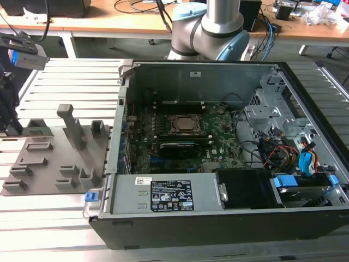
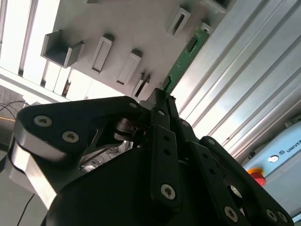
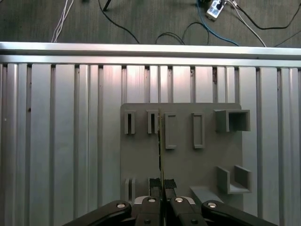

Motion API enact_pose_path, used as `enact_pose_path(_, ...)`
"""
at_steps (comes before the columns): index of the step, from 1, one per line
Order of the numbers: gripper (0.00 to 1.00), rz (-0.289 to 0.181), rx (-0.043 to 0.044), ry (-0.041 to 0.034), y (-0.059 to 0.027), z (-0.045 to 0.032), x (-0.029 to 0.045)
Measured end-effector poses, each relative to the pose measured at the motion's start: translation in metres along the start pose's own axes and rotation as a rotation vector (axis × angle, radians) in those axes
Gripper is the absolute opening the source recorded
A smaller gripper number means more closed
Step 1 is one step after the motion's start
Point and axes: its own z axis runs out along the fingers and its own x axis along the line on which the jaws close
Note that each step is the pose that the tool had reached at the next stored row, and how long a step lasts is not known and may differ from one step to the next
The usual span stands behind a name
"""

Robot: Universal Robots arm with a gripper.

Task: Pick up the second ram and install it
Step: 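Pick up the second ram and move it above second insertion slot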

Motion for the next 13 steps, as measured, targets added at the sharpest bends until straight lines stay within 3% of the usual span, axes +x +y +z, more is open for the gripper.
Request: enact_pose_path(13,0.14,0.0,0.0,0.0002,0.0013,-0.0286,-0.0011)
